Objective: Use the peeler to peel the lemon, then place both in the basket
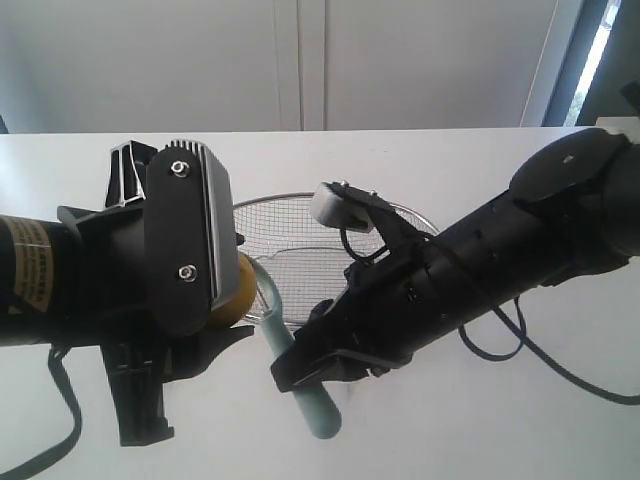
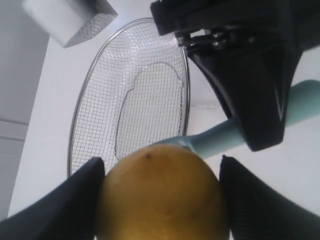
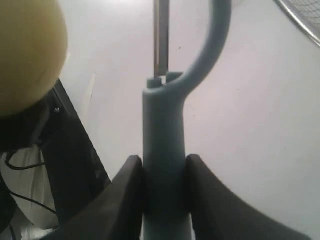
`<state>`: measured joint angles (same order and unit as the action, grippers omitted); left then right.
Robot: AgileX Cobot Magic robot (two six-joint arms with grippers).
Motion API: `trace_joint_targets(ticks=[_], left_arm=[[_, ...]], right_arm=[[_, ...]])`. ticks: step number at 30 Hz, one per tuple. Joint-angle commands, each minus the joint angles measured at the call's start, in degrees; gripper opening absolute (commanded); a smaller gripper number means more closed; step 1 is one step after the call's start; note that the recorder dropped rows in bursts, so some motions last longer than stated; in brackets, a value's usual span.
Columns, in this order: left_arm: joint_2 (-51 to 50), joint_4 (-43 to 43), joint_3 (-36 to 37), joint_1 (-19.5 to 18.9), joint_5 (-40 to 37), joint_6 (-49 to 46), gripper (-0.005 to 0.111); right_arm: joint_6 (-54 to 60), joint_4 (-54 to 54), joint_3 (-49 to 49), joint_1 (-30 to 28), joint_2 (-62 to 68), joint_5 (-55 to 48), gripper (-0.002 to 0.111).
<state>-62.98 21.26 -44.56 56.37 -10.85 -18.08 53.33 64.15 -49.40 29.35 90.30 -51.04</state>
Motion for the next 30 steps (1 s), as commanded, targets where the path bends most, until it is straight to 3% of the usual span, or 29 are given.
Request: trace_joint_targets(ticks=[1, 21, 30], left_arm=[[0.3, -0.3, 0.0, 0.3, 0.9, 0.5, 0.000], [0.3, -0.3, 0.0, 0.3, 0.6, 1.4, 0.000], [0.3, 0.7, 0.0, 0.3, -3.5, 1.3, 0.000]], right_arm=[[0.8, 3.4, 0.2, 2.2, -0.1, 1.6, 0.000], [0.5, 5.5, 0.2, 4.9, -0.1, 3.0, 0.000], [0.4, 5.5, 0.2, 4.9, -0.1, 3.0, 0.000]])
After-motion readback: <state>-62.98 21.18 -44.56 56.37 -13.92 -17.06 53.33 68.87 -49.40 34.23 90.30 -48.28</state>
